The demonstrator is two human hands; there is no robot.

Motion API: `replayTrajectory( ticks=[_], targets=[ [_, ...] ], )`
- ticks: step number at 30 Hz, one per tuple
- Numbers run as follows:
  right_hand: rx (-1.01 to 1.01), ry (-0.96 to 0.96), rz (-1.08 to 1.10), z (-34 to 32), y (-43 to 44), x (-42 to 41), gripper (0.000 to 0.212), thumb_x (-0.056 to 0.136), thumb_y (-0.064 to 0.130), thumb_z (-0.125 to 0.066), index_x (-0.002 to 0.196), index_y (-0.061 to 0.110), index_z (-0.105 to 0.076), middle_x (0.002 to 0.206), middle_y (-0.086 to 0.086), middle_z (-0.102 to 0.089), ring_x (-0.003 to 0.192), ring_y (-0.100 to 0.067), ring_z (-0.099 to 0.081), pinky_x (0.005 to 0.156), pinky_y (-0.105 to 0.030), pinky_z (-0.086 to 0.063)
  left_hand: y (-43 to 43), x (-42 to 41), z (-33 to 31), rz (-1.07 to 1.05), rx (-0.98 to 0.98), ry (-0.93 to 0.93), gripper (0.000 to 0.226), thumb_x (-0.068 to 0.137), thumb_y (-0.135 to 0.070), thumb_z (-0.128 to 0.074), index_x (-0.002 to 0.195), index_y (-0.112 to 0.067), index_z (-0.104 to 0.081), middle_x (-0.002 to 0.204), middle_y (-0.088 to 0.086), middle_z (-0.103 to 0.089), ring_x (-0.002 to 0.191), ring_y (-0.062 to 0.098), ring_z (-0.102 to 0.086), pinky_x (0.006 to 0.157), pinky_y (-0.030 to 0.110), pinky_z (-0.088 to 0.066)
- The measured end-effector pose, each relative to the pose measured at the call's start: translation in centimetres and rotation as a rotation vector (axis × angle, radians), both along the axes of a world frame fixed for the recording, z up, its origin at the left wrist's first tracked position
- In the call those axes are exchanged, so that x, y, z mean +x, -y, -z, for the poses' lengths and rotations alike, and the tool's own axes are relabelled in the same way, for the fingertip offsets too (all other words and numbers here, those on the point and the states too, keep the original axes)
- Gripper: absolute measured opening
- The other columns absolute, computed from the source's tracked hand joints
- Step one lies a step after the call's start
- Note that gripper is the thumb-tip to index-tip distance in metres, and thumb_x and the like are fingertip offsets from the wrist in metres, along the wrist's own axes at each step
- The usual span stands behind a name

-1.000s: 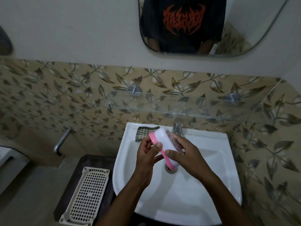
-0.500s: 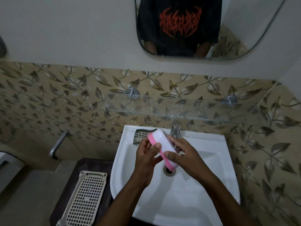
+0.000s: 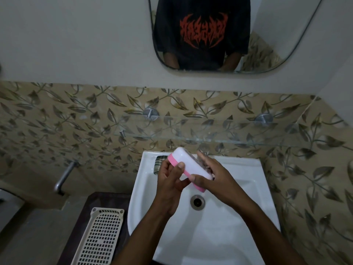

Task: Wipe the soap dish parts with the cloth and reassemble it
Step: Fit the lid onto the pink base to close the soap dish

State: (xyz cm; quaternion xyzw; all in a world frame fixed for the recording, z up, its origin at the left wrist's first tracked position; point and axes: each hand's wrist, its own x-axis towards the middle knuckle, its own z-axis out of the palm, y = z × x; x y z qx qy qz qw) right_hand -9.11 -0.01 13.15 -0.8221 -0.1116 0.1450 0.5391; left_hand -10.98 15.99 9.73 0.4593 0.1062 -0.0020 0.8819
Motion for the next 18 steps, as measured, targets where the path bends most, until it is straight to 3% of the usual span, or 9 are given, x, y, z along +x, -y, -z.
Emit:
replayTrajectory(
  ticks=[3,6,8,12,16,18],
  targets=[
    [0.1,0.032,0.07,-0.6,0.8,0.0,0.079,0.067,0.046,-0.085,0.134,0.047,-0.044,0.125,0.024,-0.052,0.111,0.003,-0.056,0.083,-0.02,-0.056,0.1,0.6,-0.7,-0.02,-0.086,0.011,0.088,0.066,-0.035,-0.088,0.138,-0.007,-0.045,0.139,0.032,-0.047,0.126,0.051,-0.048,0.1,0.073,-0.036],
    [0.147,0.075,0.111,-2.0,1.7,0.4,0.084,0.063,0.037,-0.089,0.136,0.036,-0.048,0.125,0.021,-0.055,0.111,0.002,-0.058,0.083,-0.02,-0.056,0.2,1.1,-2.0,-0.03,-0.015,0.048,0.091,0.061,-0.037,-0.089,0.136,-0.007,-0.047,0.136,0.028,-0.052,0.125,0.044,-0.052,0.101,0.063,-0.044],
    [0.154,0.116,0.123,-3.1,2.5,1.1,0.086,0.06,0.036,-0.09,0.135,0.03,-0.05,0.125,0.018,-0.058,0.109,0.001,-0.061,0.082,-0.019,-0.056,0.1,1.4,-2.7,-0.038,0.094,0.065,0.08,0.061,-0.034,-0.085,0.13,-0.011,-0.052,0.13,0.02,-0.06,0.118,0.035,-0.06,0.096,0.055,-0.051],
    [0.117,0.208,0.123,-5.2,4.3,3.0,0.081,0.059,0.026,-0.093,0.131,0.024,-0.056,0.123,0.009,-0.064,0.11,-0.004,-0.063,0.088,-0.023,-0.055,-0.7,2.9,-4.7,-0.031,0.513,0.158,0.066,0.063,-0.04,-0.082,0.121,-0.018,-0.059,0.117,0.008,-0.069,0.106,0.029,-0.067,0.091,0.058,-0.053],
    [0.057,0.277,0.103,-6.7,5.6,5.6,0.08,0.062,0.013,-0.09,0.133,0.019,-0.054,0.126,0.008,-0.062,0.111,-0.001,-0.062,0.091,-0.017,-0.051,-1.2,5.2,-7.9,-0.032,0.986,0.3,0.054,0.066,-0.039,-0.087,0.114,-0.024,-0.066,0.109,-0.007,-0.069,0.096,0.006,-0.067,0.079,0.032,-0.06],
    [0.017,0.298,0.094,-6.7,6.0,7.3,0.083,0.063,0.007,-0.089,0.136,0.012,-0.051,0.129,0.003,-0.06,0.113,-0.004,-0.061,0.095,-0.015,-0.048,-1.3,6.7,-9.0,-0.055,1.211,0.378,0.055,0.066,-0.045,-0.086,0.113,-0.021,-0.069,0.103,-0.008,-0.066,0.088,0.005,-0.064,0.072,0.017,-0.052]
  ],
)
